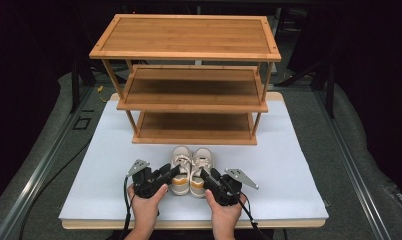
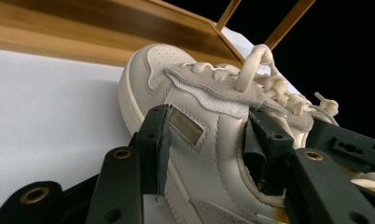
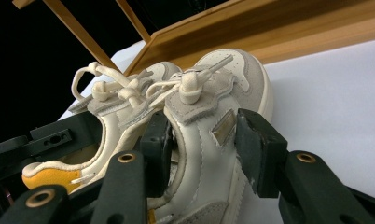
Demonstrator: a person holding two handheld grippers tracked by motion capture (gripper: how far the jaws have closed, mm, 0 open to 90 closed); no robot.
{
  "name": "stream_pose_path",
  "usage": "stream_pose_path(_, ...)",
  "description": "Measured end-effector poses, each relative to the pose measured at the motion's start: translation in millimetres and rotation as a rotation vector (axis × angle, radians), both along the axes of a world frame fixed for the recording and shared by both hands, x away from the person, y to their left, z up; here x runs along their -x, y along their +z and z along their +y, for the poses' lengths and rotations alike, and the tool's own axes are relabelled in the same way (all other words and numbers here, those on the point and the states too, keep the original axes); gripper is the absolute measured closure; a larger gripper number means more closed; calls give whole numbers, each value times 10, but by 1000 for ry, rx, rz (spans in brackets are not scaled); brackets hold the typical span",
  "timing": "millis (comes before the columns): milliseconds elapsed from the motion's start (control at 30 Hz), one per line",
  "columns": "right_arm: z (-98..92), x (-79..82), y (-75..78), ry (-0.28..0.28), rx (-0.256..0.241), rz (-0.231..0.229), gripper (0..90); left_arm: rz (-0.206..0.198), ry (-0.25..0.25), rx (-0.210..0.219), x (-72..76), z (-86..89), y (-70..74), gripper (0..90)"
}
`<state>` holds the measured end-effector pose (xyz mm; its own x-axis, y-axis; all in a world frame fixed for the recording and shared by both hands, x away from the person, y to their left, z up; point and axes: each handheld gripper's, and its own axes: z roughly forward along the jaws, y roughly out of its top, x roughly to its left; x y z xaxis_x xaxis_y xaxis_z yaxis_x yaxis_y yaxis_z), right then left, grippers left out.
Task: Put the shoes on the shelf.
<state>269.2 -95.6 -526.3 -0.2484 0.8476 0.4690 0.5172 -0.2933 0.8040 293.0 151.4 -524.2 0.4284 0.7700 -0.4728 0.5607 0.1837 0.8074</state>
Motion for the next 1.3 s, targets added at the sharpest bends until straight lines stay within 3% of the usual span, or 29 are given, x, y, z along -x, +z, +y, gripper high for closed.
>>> stream_pose_path(133, -4, -6, 72, 9, 4, 6, 570, -1, 1, 11, -14, 7, 57, 540)
stream_pose_path(200, 5, -19, 102, 6, -7, -18, 570, -6, 1, 10, -14, 8, 99, 541)
stream_pose_path(633, -3, -37, 382, 13, -16, -43, 570, -39, -4, -7, -46, -1, 421, 541)
stream_pose_path(833, -2, -59, 500, 0, -12, -40, 570, -45, -3, -3, -76, -2, 543, 541)
stream_pose_path(1000, -4, -77, 614, 0, -23, -63, 570, -55, -6, 7, -92, 0, 663, 541)
stream_pose_path(1033, -29, -56, 662, 23, -1, -27, 570, -56, -7, 12, -96, 6, 686, 541)
stream_pose_path(1100, -4, -84, 690, 2, -30, -76, 570, -59, -7, 18, -100, 13, 735, 541)
stream_pose_path(1133, -8, -76, 724, -4, -17, -60, 570, -63, -7, 19, -105, 17, 756, 541)
stream_pose_path(1267, -3, -109, 808, 3, -33, -84, 570, -65, -7, 27, -123, 22, 842, 541)
stream_pose_path(1300, -12, -99, 842, 0, -14, -61, 570, -65, -7, 27, -127, 25, 862, 541)
